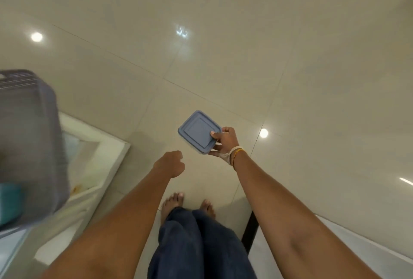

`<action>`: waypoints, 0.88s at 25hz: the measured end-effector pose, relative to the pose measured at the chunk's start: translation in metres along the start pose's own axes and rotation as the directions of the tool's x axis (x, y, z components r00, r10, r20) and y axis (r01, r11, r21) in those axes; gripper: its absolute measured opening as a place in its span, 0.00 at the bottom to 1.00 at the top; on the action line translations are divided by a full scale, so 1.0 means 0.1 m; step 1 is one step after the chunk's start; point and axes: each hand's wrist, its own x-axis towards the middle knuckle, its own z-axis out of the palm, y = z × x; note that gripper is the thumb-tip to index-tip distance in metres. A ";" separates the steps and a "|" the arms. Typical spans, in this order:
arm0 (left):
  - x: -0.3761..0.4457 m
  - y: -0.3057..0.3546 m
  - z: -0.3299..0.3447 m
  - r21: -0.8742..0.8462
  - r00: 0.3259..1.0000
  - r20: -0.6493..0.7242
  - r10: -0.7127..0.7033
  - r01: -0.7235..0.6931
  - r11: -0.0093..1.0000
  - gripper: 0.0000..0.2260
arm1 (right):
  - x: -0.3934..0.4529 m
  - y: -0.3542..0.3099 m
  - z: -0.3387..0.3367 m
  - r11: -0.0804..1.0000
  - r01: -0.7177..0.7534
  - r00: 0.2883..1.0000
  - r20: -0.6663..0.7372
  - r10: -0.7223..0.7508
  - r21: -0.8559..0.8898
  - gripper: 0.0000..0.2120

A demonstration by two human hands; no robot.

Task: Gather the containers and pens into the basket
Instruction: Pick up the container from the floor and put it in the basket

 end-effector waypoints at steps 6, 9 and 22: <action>-1.61 -0.36 -0.91 -0.283 0.977 -0.210 -0.022 -0.039 0.958 0.16 | -1.68 -0.39 0.96 0.987 0.094 0.994 0.067 -0.086 -0.132 0.17; -2.09 -0.87 -1.20 -0.368 0.946 -0.310 -0.089 -0.033 0.929 0.16 | -2.10 -0.34 1.62 0.973 0.141 0.987 0.105 -0.123 -0.184 0.17; -2.59 -3.44 -1.78 -0.529 0.687 -0.596 -0.416 0.054 0.847 0.14 | -2.13 0.35 4.54 0.810 0.321 0.931 0.008 -0.365 -0.490 0.21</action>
